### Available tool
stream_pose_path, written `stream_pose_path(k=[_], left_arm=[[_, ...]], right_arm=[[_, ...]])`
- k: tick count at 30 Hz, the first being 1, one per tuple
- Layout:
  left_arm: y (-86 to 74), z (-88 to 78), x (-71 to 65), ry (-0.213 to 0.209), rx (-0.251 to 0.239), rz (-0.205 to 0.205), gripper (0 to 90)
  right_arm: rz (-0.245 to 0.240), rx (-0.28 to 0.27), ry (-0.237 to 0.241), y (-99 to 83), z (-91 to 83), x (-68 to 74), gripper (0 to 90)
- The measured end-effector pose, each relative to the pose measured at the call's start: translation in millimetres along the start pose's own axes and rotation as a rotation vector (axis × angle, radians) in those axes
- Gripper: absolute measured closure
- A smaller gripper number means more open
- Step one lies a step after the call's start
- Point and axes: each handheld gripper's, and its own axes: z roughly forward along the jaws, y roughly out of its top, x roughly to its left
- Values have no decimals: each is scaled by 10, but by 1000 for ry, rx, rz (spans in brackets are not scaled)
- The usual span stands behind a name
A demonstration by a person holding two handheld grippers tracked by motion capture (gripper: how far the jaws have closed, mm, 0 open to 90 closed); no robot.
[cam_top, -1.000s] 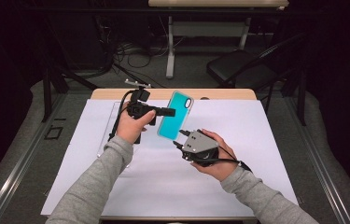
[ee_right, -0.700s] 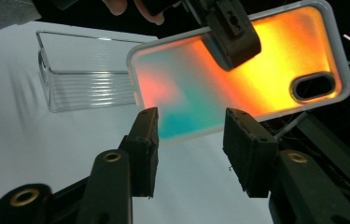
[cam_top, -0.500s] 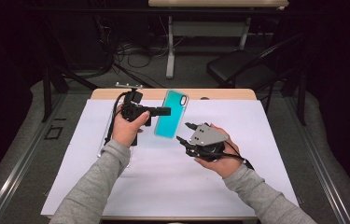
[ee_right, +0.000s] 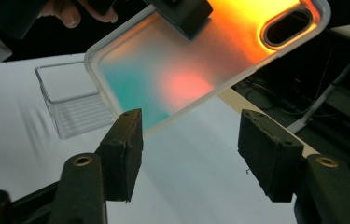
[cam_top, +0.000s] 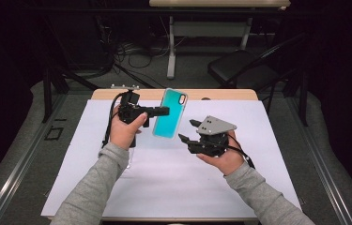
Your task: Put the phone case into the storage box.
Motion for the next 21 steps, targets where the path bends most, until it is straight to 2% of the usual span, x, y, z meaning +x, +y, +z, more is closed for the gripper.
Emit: stream_pose_path(k=[1, 3, 4, 5, 8, 9, 10, 11, 12, 13, 16, 21], left_arm=[[-4, 4, 0, -2, -2, 4, 813], [-7, 14, -5, 0, -4, 12, 812], [-7, 14, -5, 0, -4, 12, 813], [-9, 17, -10, 3, -4, 18, 813], [-13, 31, -19, 5, -10, 24, 813], [-15, 34, -19, 4, -15, 28, 813], [-18, 36, -18, 3, -19, 29, 813], [-24, 38, -15, 3, -25, 33, 813], [-31, 41, -11, 2, -34, 35, 813], [-44, 45, -7, 2, -47, 36, 812], [-57, 49, 0, 1, -57, 42, 813], [-83, 55, 9, 2, -79, 41, 813]], right_arm=[[49, -11, 16, 7, -1, -43, 391], [92, -20, 32, 12, -2, -88, 390], [92, -20, 32, 12, -2, -88, 390], [112, -26, 40, 14, -2, -112, 389], [179, -36, 69, 13, -1, -188, 390], [222, -44, 86, 9, 5, -242, 409], [222, -44, 86, 9, 5, -242, 409], [265, -51, 105, 5, 18, -298, 422], [265, -51, 105, 5, 18, -298, 422], [301, -58, 117, -2, 41, -337, 433], [319, -56, 120, -14, 61, -372, 436], [385, -68, 147, -32, 77, -445, 437]])
